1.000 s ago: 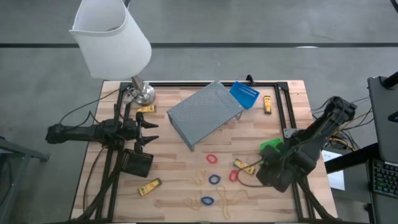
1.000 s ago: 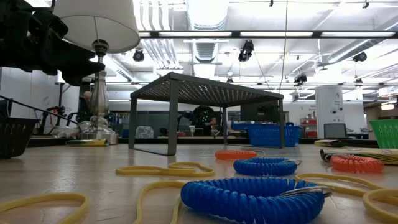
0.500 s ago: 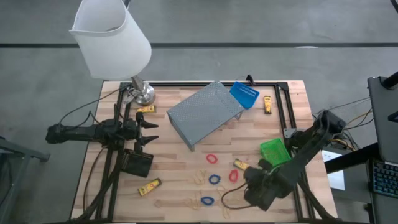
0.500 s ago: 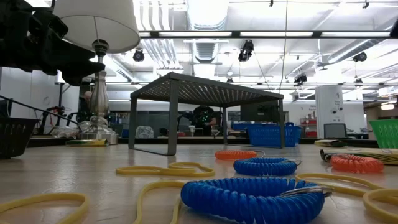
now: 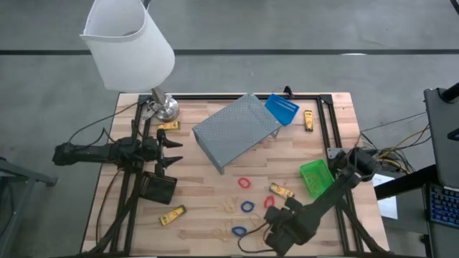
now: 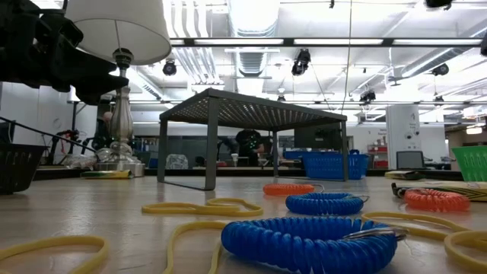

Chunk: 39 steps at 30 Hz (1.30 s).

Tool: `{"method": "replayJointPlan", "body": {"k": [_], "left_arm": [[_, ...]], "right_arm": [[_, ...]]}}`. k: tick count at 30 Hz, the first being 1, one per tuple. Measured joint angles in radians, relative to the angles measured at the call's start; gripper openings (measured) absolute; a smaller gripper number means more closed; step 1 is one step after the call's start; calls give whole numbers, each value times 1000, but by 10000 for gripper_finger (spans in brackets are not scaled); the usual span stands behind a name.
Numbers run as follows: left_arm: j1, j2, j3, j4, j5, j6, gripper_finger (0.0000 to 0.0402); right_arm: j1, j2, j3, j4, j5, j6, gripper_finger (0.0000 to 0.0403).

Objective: Pick & Place Office Desk Supplies
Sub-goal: Put the yellow rubber band into the green basket

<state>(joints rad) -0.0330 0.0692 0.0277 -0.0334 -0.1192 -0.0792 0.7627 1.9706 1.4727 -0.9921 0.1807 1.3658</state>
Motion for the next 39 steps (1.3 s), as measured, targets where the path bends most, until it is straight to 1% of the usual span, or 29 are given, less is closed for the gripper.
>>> {"method": "replayJointPlan", "body": {"k": [3, 9, 13, 17, 24, 34, 39], "left_arm": [[0, 0, 0, 0, 0, 0, 253], [0, 0, 0, 0, 0, 0, 253], [0, 0, 0, 0, 0, 0, 253], [0, 0, 0, 0, 0, 0, 253], [0, 0, 0, 0, 0, 0, 253], [0, 0, 0, 0, 0, 0, 253], [0, 0, 0, 0, 0, 0, 253]], "right_arm": [[-11, 8, 9, 3, -25, -28, 139], [-11, -18, -15, -3, -25, -20, 139], [-13, -30, -37, -7, -29, -71, 139], [-14, -47, -90, -1, -83, -49, 139], [-14, -81, -198, 158, -111, -35, 139], [-15, -87, -271, 174, -114, -30, 139], [-15, -87, -315, 252, -117, -30, 137]]}}
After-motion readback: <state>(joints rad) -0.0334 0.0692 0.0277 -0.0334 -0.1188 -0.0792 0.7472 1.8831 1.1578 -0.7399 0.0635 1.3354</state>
